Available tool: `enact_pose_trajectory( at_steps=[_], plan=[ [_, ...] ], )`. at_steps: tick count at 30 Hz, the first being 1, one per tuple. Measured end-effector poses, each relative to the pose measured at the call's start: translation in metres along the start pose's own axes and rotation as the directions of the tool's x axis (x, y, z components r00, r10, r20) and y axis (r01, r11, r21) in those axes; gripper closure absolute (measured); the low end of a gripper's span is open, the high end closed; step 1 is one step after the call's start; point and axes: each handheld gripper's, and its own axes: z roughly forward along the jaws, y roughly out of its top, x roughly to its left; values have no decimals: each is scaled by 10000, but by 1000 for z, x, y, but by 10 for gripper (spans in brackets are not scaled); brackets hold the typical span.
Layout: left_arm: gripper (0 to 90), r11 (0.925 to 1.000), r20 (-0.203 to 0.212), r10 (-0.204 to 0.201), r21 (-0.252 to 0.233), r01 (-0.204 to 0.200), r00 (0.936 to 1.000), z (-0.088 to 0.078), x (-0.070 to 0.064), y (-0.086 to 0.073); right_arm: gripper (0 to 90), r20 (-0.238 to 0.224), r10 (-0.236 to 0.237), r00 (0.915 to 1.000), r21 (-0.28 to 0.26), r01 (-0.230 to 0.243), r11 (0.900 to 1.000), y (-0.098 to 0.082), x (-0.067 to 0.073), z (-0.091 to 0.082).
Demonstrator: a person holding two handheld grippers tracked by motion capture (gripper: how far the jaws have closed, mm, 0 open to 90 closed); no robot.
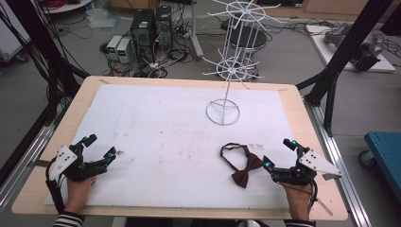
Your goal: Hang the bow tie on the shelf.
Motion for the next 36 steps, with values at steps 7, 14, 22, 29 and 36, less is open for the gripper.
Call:
enact_pose_trajectory(
  at_steps=[7,14,22,29,36],
  plan=[
    [121,10000,2,-7,4,7,10000,0,0,0,14,-899,-542,9945,876,621,9942,21,-5,4],
    [121,10000,2,2,3,-2,10000,0,0,0,14,-2193,-1018,9703,2049,1478,9676,38,-4,16],
    [121,10000,-3,-13,-11,13,10000,0,0,0,14,-3325,-1497,9312,2783,2485,9278,50,0,30],
    [121,10000,-6,-28,-26,28,10000,0,0,0,14,-4217,-1527,8938,3077,2995,9031,55,-1,40],
    [121,10000,-2,-44,-25,44,10000,0,0,0,14,-5255,-1412,8390,3323,3552,8737,57,-5,51]
  ],
)
